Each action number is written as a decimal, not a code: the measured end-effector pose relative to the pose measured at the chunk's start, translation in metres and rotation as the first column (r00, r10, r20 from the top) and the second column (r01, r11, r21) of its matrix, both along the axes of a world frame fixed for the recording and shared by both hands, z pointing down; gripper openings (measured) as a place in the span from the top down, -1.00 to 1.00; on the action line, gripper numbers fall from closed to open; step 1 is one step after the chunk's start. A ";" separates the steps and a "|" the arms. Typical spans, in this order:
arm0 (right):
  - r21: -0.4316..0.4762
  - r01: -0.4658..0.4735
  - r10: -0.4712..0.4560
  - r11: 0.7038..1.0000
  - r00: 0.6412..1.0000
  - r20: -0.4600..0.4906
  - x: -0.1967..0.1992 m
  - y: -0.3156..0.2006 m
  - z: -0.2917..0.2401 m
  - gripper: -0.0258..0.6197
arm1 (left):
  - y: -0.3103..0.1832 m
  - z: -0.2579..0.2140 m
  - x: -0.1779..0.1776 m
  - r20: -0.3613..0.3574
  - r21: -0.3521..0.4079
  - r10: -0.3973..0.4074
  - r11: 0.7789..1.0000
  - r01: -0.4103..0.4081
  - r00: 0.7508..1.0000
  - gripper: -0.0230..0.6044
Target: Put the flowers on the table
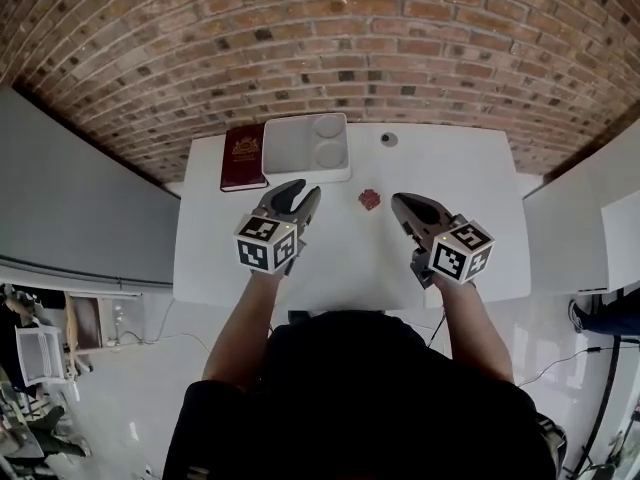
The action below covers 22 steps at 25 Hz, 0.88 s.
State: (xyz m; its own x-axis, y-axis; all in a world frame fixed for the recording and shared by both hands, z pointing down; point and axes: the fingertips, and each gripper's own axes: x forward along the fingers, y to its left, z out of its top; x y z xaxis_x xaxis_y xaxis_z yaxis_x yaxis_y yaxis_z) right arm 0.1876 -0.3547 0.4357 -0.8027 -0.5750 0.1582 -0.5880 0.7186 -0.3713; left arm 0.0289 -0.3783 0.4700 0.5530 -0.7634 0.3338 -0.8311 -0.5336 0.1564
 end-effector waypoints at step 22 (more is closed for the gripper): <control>0.218 -0.083 0.103 0.972 0.991 -0.084 -0.058 0.014 -0.070 0.89 | 0.037 -0.078 -0.159 0.004 0.195 -0.199 0.961 0.194 0.980 0.90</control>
